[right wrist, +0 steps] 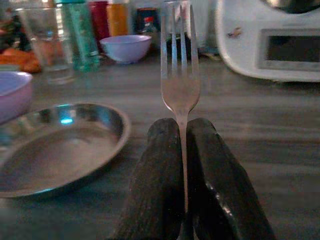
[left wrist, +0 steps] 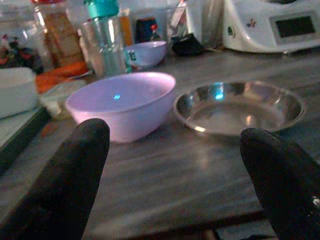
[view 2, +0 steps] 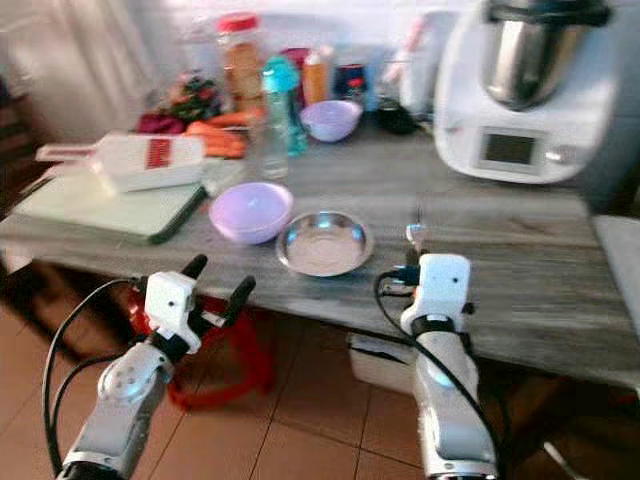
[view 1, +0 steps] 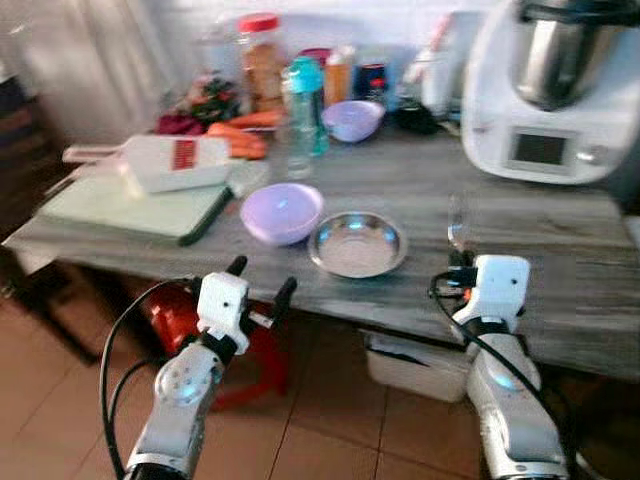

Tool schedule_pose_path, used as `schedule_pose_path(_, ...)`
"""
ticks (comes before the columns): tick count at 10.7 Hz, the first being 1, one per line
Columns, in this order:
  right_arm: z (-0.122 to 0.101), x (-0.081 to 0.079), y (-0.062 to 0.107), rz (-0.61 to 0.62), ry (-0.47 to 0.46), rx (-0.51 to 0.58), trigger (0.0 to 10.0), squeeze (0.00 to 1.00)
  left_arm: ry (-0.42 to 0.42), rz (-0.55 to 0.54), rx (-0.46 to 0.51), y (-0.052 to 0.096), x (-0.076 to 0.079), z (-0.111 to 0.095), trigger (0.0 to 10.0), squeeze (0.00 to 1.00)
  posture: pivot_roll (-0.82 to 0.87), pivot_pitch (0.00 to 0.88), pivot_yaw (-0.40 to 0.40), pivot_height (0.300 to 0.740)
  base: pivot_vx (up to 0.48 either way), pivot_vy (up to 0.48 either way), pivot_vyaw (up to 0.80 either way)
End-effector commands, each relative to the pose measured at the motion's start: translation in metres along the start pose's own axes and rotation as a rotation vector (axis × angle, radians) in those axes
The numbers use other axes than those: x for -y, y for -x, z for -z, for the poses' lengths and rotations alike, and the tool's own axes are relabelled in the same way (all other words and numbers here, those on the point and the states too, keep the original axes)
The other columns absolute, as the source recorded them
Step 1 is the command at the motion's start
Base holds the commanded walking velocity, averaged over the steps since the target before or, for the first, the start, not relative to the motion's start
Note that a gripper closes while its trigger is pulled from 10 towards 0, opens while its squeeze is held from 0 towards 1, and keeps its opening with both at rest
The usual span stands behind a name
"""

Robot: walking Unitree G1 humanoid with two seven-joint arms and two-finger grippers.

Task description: Setting the table

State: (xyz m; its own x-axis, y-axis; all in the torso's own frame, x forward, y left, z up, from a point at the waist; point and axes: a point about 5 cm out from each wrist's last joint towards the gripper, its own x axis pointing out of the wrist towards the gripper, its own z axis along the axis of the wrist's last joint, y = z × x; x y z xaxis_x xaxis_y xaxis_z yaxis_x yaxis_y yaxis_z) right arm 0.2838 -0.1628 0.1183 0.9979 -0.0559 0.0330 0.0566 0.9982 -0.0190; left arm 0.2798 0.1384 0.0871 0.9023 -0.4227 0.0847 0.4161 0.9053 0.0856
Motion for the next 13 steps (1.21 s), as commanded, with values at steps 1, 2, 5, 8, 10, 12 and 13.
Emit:
schedule_pose_path(1, -0.004, -0.002, -0.003, 0.000, -0.013, 0.020, 10.0, 0.00, -0.004, 0.001, -0.010, 0.003, -0.003, 0.000, 10.0, 0.00, 0.03, 0.000, 0.091, 0.740, 0.000, 0.000, 0.61)
schedule_pose_path(2, -0.004, -0.002, -0.004, 0.007, -0.020, 0.017, 10.0, 0.00, -0.019, 0.037, -0.014, 0.003, -0.004, 0.001, 10.0, 0.00, 0.03, 0.000, 0.090, 0.740, 0.000, 0.000, 0.61)
schedule_pose_path(5, -0.008, 0.001, -0.007, 0.058, -0.039, 0.036, 10.0, 0.00, 0.022, 0.111, -0.018, -0.002, -0.005, -0.001, 10.0, 0.00, 0.03, 0.000, 0.086, 0.740, 0.000, 0.000, 0.19)
schedule_pose_path(8, -0.006, 0.010, -0.017, 0.130, -0.104, -0.010, 10.0, 0.00, 0.091, 0.340, -0.079, 0.003, 0.022, 0.011, 10.0, 0.00, 0.03, 0.000, 0.079, 0.740, 0.000, 0.000, 0.00)
schedule_pose_path(10, -0.004, 0.010, -0.022, 0.156, -0.135, -0.036, 10.0, 0.00, 0.111, 0.355, -0.089, 0.004, 0.023, 0.011, 10.0, 0.00, 0.03, 0.000, 0.073, 0.740, 0.000, 0.000, 0.00)
schedule_pose_path(12, -0.001, 0.009, -0.029, 0.151, -0.161, -0.069, 10.0, 0.00, 0.109, 0.372, -0.099, 0.005, 0.022, 0.012, 10.0, 0.00, 0.03, 0.000, 0.071, 0.740, 0.000, 0.000, 0.00)
schedule_pose_path(13, 0.002, 0.004, -0.033, 0.131, -0.196, -0.102, 10.0, 0.00, 0.108, 0.379, -0.098, 0.004, 0.024, 0.012, 10.0, 0.00, 0.03, 0.000, 0.069, 0.740, 0.000, 0.000, 0.00)
